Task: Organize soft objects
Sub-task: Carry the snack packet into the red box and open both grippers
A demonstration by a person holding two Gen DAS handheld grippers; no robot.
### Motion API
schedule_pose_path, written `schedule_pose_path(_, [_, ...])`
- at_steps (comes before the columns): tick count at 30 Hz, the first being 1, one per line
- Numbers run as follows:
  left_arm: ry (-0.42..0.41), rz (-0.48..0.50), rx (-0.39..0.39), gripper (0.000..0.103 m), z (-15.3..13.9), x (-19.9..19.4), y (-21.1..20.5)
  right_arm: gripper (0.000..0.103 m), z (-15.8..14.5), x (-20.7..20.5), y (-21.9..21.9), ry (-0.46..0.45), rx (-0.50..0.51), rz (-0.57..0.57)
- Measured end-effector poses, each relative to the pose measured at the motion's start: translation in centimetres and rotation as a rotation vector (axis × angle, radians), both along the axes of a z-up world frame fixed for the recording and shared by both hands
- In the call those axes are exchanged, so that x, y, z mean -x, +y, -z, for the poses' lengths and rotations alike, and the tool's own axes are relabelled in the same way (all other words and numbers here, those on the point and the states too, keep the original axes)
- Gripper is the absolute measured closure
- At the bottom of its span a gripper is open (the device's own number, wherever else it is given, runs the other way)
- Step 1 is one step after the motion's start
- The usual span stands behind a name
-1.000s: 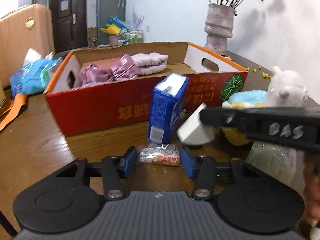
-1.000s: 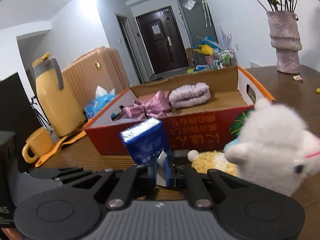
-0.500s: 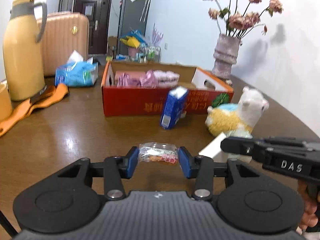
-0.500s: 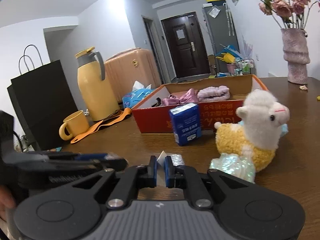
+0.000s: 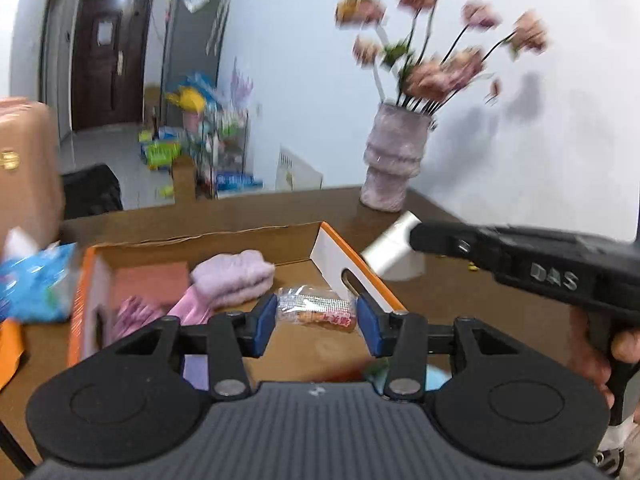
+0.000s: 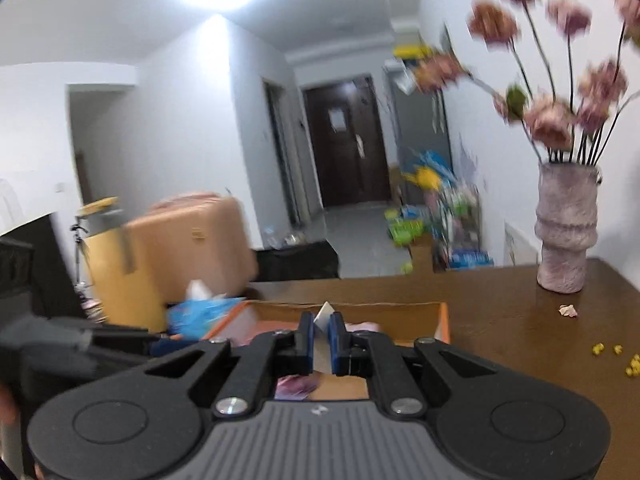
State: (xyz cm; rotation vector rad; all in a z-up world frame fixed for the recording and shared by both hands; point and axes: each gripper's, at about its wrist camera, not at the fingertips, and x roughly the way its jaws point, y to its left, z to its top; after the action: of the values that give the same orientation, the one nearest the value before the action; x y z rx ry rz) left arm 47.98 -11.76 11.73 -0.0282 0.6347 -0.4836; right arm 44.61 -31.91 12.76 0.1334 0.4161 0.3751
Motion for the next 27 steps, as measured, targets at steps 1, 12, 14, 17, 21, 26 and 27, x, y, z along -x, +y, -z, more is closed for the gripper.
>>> schedule_pose_path(1, [0.047, -0.008, -0.005, 0.058, 0.2, -2.5, -1.2, 0.095, 0.1, -2.9, -0.4, 0.036, 0.006, 0.020])
schedule_pose_path(12, [0.201, -0.104, -0.124, 0.026, 7.8, -16.3, -7.4, 0.084, 7.0, -21.4, -0.3, 0.291, 0.132, 0.097])
schedule_pose_path(14, [0.175, -0.133, -0.144, 0.027, 7.9, -16.5, -7.1, 0.072, 8.0, -22.3, -0.2, 0.302, 0.134, 0.100])
schedule_pose_path(17, [0.172, -0.129, -0.123, 0.027, 7.3, -16.5, -6.1, 0.070, 8.1, -22.3, -0.5, 0.283, 0.120, 0.116])
schedule_pose_path(21, [0.140, -0.157, -0.137, 0.026, 5.7, -15.7, -4.9, 0.070, 7.0, -21.7, -1.3, 0.269, 0.106, 0.134])
schedule_pose_path(26, [0.089, -0.181, -0.156, 0.024, 2.8, -13.0, -2.7, 0.061, 3.4, -18.2, -1.4, 0.223, 0.143, 0.123])
schedule_pose_path(27, [0.076, -0.183, -0.161, 0.022, 2.2, -12.2, -1.9, 0.054, 2.6, -17.1, -1.5, 0.207, 0.159, 0.122])
